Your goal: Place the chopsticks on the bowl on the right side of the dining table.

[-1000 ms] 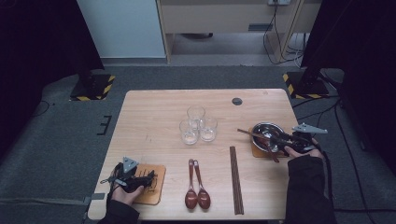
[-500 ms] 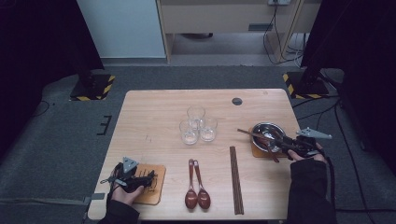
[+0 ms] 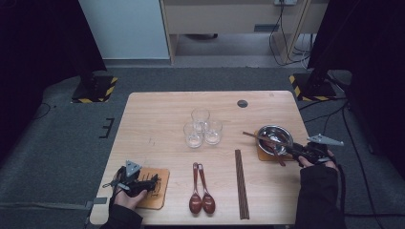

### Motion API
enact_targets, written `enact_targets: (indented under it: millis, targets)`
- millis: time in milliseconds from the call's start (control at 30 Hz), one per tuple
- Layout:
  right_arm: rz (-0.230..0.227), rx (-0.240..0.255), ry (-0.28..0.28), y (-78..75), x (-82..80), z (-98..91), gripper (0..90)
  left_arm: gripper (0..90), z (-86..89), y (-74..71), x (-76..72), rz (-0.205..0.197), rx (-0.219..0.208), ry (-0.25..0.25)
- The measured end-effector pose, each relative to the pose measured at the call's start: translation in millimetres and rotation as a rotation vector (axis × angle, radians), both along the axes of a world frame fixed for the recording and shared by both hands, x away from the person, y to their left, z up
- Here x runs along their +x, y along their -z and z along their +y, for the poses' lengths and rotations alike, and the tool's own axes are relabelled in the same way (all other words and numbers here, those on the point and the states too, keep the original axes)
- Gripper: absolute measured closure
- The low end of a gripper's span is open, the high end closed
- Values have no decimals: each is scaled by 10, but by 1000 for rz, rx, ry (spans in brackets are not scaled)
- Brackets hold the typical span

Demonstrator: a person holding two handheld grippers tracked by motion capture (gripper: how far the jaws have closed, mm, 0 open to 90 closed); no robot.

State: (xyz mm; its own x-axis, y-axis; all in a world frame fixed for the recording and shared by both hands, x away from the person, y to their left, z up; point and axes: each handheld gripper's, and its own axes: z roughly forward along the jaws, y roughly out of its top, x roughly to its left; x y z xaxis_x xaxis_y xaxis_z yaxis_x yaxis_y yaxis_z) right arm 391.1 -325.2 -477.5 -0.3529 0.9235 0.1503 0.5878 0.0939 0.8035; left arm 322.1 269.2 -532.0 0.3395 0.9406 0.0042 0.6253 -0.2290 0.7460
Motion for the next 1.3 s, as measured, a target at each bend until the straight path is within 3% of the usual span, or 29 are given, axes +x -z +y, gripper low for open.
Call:
enact_targets:
  millis: [700, 1300]
  targets:
    - [49, -26, 58, 84, 5, -102, 633, 52, 0, 0, 0, 0, 0, 0]
    - [25, -22, 71, 112, 58, -163, 536, 52, -1, 0, 0, 0, 0, 0]
